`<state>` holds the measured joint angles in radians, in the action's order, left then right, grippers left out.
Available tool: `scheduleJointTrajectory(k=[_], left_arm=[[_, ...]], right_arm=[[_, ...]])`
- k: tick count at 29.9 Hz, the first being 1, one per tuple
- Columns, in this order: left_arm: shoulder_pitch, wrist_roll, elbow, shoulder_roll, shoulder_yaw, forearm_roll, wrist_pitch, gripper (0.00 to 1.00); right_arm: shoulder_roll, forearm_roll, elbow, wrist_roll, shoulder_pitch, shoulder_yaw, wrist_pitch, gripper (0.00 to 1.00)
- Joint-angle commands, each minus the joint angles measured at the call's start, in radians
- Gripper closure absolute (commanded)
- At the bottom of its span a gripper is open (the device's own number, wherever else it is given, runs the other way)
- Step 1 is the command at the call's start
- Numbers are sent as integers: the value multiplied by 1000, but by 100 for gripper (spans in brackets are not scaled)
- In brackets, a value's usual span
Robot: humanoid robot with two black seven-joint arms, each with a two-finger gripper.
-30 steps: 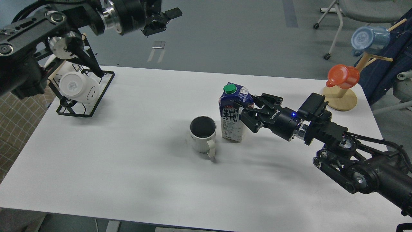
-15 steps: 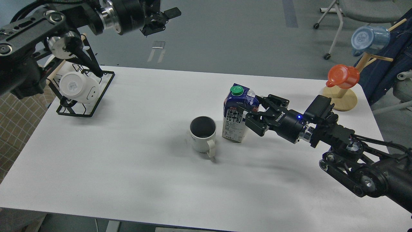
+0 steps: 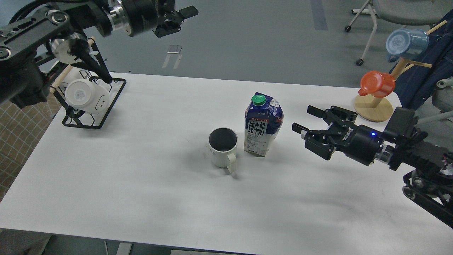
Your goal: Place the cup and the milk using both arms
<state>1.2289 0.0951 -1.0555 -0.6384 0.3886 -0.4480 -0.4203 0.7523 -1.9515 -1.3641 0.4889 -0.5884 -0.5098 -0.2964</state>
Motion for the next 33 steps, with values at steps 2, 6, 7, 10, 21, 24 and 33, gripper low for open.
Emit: scheduleJointTrajectory(k=[2,6,7,10,21,24,33], left_arm=[[1,-2,0,-3,1,0,0,3],[0,-2,0,-1,12,2,5,3],[0,-2,0,2,25,0,8,2],[-9,-2,0,9,47,0,12,2],[-34,3,92,57,88,18,29,2],[-35,3,240,164,145,34,29,2],[-43,5,537,339,219,92,43,4]], right_arm=[[186,156,-140,0,9,-25,3,24],[266,387,-151,0,-5,-110,63,24],[278,476,-142,0,-19,-146,118,24],[279,690,-100,0,-102,-226,287,23],[-67,964,385,0,-407,-250,407,0],[-248,988,560,0,-476,-280,405,0],[-448,1331,704,-132,-508,-316,454,2]])
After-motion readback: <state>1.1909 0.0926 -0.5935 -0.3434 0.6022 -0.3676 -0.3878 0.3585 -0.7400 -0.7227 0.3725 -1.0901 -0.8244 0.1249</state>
